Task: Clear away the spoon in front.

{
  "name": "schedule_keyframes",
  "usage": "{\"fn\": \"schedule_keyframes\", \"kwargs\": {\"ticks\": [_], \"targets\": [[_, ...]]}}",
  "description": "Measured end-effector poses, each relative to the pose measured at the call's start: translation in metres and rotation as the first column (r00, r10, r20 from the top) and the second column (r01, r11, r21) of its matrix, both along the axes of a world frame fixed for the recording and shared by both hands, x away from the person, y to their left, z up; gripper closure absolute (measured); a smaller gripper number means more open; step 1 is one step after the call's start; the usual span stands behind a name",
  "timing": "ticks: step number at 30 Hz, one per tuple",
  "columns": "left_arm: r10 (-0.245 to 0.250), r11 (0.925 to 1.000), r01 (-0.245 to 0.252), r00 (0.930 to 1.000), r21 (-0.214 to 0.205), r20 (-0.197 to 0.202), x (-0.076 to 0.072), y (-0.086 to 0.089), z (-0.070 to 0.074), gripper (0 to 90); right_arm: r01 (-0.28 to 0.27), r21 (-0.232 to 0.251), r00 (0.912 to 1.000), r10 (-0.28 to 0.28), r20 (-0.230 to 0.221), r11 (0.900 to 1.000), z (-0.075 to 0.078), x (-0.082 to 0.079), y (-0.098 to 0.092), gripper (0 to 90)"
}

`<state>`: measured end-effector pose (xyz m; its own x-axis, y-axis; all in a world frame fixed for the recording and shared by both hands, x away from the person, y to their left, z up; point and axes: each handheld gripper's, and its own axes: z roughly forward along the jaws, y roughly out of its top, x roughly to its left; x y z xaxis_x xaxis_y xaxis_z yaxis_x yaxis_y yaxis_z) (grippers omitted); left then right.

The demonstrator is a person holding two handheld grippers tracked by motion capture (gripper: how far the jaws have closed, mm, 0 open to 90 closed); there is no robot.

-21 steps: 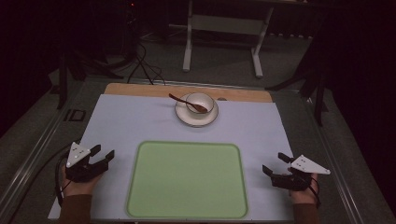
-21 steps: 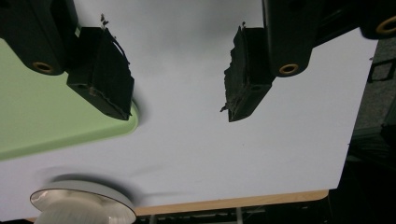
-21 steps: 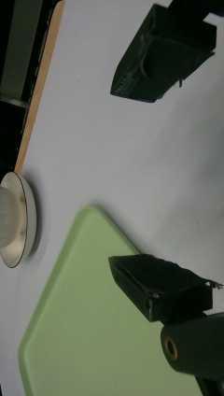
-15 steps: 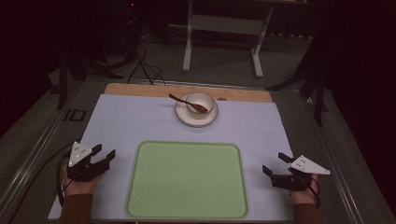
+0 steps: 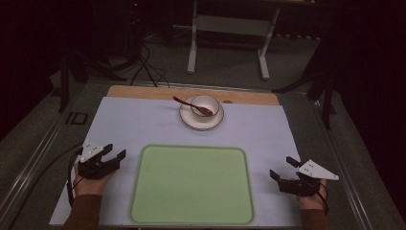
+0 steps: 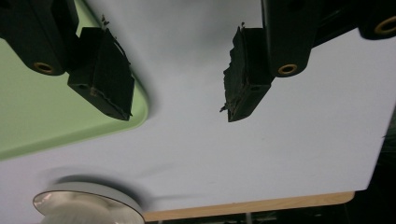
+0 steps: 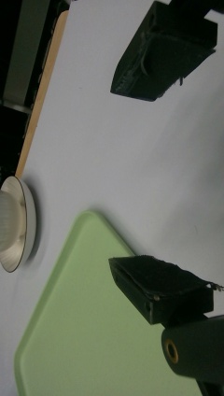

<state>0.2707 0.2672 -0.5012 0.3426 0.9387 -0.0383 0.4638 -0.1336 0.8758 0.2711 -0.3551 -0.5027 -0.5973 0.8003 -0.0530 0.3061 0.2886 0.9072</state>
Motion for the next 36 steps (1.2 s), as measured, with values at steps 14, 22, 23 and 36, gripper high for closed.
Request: {"fn": "schedule_keyframes", "kwargs": {"ticks": [14,22,23,36], "targets": [[-0.064,0.9979,0.064,0.9970,0.002,0.044,0.025,-0.026,0.032,41.7,0.005,-0.009,1.0000,-0.005,-0.003,0.9999,-0.001,0.000,0.000,14.2],[-0.063,0.9971,0.067,0.9939,-0.037,0.091,0.051,-0.033,0.060,41.2,0.005,-0.012,1.0000,-0.005,-0.003,0.9999,-0.001,0.001,0.000,14.1],[-0.064,0.9969,0.068,0.9932,-0.039,0.097,0.054,-0.034,0.063,41.1,0.005,-0.011,1.0000,-0.005,-0.003,0.9999,-0.001,0.000,0.000,14.1],[-0.100,0.9947,0.102,0.9874,-0.014,0.123,0.081,-0.056,0.076,40.9,0.001,-0.013,1.0000,-0.001,-0.003,0.9999,-0.001,0.001,0.000,14.1]]}}
